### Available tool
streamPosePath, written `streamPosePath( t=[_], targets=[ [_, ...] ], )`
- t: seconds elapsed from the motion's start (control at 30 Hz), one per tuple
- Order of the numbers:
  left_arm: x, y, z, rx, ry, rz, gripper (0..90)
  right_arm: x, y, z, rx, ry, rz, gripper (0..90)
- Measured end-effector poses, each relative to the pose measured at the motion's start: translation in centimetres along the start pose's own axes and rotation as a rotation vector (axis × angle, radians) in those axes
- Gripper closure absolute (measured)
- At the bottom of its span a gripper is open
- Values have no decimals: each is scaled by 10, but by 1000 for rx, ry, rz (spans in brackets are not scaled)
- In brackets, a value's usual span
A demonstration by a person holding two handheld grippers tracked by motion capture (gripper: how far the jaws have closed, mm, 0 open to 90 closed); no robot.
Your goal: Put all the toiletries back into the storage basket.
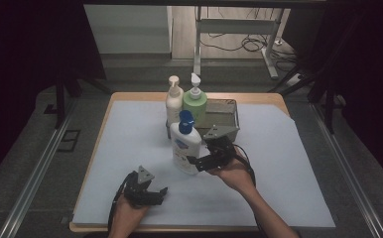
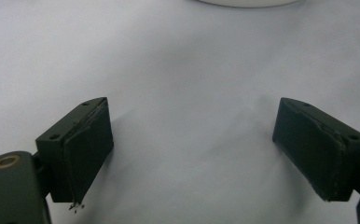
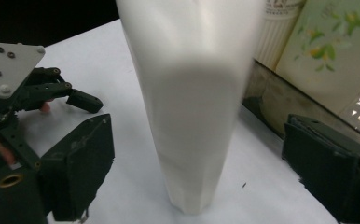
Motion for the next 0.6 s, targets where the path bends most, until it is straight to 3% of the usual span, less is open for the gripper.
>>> streamPosePath(
  t=[0.27, 0.6],
  targets=[
    [0, 0, 0, 0, 0, 0, 119, -15, 2, -11, 14, 10, 30, 149],
    [0, 0, 0, 0, 0, 0, 119, -31, 5, -19, 23, 12, 45, 284]
  ],
)
Point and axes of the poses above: each handheld gripper's, and its own axes: x roughly backward along the jaws, z roughly out of its underside, y roughly to its left, the point moved 9 cm from there along -x, roughly forward along the jaws, and after that the axes turned 5 degrees about x, right-handed, at the moved point
